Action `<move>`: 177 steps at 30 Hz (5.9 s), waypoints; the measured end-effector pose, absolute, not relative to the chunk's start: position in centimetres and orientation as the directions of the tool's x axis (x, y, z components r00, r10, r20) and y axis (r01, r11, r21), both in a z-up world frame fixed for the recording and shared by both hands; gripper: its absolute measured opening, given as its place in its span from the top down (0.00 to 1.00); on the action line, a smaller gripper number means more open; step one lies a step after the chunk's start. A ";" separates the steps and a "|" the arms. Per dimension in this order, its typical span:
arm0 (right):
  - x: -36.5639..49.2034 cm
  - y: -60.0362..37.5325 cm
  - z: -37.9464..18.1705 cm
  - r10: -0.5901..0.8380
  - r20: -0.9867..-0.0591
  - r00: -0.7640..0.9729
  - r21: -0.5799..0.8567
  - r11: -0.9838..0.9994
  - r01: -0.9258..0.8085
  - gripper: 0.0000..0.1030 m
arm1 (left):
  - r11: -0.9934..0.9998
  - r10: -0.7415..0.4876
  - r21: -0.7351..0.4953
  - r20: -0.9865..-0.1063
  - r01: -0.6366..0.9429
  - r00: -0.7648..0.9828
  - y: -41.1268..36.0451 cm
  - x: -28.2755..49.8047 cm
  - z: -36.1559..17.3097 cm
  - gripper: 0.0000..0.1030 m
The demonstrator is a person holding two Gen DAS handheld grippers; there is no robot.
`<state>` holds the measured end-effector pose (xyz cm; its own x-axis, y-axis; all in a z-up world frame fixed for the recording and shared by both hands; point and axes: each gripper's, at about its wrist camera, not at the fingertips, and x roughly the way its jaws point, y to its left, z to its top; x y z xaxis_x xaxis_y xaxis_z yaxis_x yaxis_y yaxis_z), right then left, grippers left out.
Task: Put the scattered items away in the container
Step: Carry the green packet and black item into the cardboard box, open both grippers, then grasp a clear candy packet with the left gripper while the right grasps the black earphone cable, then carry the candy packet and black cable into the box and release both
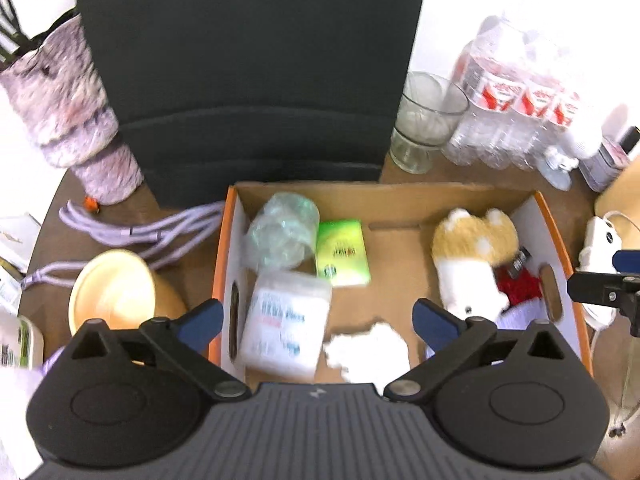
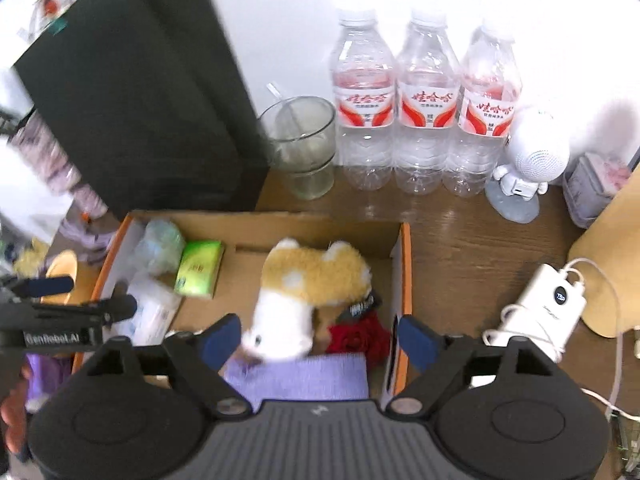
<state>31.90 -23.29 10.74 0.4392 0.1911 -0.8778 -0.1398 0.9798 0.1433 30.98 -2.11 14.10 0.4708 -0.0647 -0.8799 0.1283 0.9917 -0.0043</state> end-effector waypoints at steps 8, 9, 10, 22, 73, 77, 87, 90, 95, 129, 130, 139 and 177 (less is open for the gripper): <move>22.5 -20.4 11.9 0.160 -0.630 0.760 0.008 0.980 -0.200 0.13 | 0.996 -0.058 0.037 -0.451 0.084 0.891 -1.4 20.1 14.4 0.00; 20.9 -19.9 11.3 0.176 -0.556 0.812 -0.014 0.975 -0.220 0.13 | 0.995 -0.076 0.038 -0.383 0.097 0.921 -1.4 18.7 13.8 0.00; 19.1 -19.6 10.4 0.209 -0.482 0.851 -0.026 0.967 -0.253 0.13 | 0.994 -0.076 0.044 -0.337 0.097 0.939 -1.4 17.4 13.1 0.00; 10.6 -18.8 3.8 0.252 -0.382 0.889 0.052 0.966 -0.251 0.13 | 0.996 -0.078 0.011 -0.326 0.087 0.942 4.4 7.6 6.8 0.00; 12.7 -12.3 -2.3 0.590 -0.515 0.621 0.242 0.796 -0.556 0.98 | 0.972 -0.223 -0.170 -0.460 0.161 0.860 5.4 3.1 5.6 0.87; 9.4 -10.5 1.0 0.585 -0.478 0.655 0.085 0.773 -0.629 0.99 | 0.971 -0.188 -0.215 -0.396 0.108 0.899 8.1 0.3 8.5 0.87; 0.1 -13.9 7.2 0.582 -0.387 0.715 -0.039 0.765 -0.643 0.95 | 0.888 -0.354 -0.415 -0.335 0.200 0.873 12.6 -3.9 10.8 0.87; -3.2 -15.2 5.9 0.651 -0.384 0.655 0.036 0.719 -0.694 0.63 | 0.835 -0.463 -0.478 -0.340 0.273 0.818 11.9 -4.4 10.0 0.87; -7.7 -13.1 2.4 0.654 -0.380 0.654 -0.040 0.694 -0.718 0.31 | 0.783 -0.568 -0.532 -0.401 0.321 0.719 9.9 -4.2 8.4 0.87; -5.0 -20.4 12.9 0.394 -0.278 0.876 -0.058 0.904 -0.424 0.93 | 0.947 -0.313 -0.161 -0.282 0.277 0.907 5.3 -4.4 14.6 0.87; -4.3 -20.5 13.9 0.386 -0.276 0.880 -0.063 0.906 -0.418 0.92 | 0.937 -0.343 -0.171 -0.279 0.305 0.897 4.9 -3.2 15.7 0.87; 7.4 -20.3 22.2 0.371 -0.319 0.872 0.037 0.925 -0.379 0.92 | 0.936 -0.351 -0.146 -0.337 0.319 0.874 0.7 11.1 23.1 0.87; 33.1 -18.2 10.6 0.116 -0.854 0.508 0.019 0.981 -0.194 0.23 | 0.967 -0.138 0.019 -0.795 0.252 0.591 -2.2 30.0 13.5 0.20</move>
